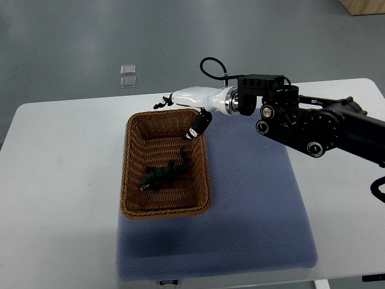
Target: Place crocodile in brown basket with right hand
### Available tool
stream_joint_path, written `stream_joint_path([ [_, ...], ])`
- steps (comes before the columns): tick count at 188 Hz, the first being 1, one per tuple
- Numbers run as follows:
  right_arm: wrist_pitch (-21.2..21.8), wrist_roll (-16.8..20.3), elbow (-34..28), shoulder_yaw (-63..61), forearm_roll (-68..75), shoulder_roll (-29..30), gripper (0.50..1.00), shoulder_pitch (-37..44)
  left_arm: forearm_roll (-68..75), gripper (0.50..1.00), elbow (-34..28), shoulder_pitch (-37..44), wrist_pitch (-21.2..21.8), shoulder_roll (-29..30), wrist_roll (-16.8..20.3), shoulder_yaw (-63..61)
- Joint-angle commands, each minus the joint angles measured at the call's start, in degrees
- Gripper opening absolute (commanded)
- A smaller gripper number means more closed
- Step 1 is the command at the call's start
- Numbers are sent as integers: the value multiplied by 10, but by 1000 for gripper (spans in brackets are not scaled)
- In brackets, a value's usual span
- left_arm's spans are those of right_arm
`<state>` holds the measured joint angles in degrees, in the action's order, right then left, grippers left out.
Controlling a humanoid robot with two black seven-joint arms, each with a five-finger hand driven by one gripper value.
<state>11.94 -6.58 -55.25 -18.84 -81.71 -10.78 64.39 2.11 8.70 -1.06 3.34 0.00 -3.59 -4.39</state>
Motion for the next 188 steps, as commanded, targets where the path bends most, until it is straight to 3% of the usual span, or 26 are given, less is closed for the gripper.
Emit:
stream_joint_path([
  [1,-3,0,5,-45,52,-12,907,-16,0,1000,0,0,0,0,0,0],
  [53,-3,0,55,-245,236,-13,907,-113,0,1000,0,0,0,0,1,1],
  [89,-39,-4,90,-336,390,-11,907,-164,0,1000,0,0,0,0,0,1],
  [123,-71,-59,113,-350,478,7,907,-207,0,1000,0,0,0,0,1,1],
  [188,-75,-97,180,-402,562,28,907,-244,0,1000,0,0,0,0,0,1],
])
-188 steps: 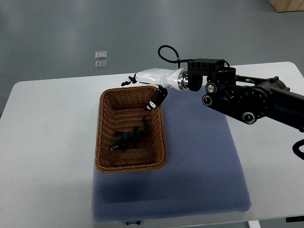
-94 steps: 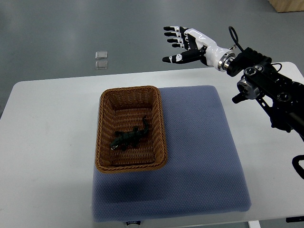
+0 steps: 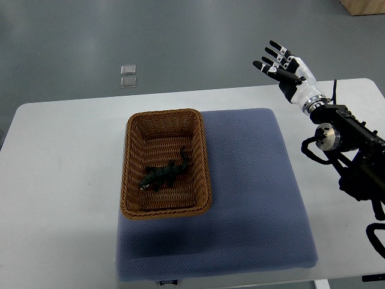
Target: Place crocodile in brown basket with right hand
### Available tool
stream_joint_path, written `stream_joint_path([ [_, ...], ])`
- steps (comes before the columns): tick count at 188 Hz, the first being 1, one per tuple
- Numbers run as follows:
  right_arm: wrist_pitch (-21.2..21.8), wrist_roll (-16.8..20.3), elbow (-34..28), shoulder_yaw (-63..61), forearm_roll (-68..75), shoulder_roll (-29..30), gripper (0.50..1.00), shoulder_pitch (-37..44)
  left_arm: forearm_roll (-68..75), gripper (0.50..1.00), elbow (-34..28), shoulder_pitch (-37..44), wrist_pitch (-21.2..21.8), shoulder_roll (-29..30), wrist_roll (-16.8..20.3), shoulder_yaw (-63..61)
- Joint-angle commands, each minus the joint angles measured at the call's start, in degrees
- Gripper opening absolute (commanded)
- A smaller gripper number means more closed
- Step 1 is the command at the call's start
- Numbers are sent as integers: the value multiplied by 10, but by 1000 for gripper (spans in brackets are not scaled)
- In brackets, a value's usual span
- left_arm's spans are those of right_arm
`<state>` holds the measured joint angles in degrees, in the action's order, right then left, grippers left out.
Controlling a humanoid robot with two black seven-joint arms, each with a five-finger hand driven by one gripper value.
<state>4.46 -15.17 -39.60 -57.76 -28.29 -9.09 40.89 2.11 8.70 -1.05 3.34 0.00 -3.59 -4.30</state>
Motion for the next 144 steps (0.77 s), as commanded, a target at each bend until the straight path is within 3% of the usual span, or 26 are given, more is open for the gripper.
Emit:
stream_joint_path([
  [1,0,-13,26,-14,32,13,907,-11,0,1000,0,0,0,0,1,0],
  [63,-1,-50,48,-17,83,15,909,-35,0,1000,-1,4,0,0,0,0],
  [105,-2,-53,58,-18,83,15,909,-38,0,1000,0,5,0,0,0,0],
  [144,-29,-58,58,-17,91,15,909,-38,0,1000,1,6,0,0,0,0],
])
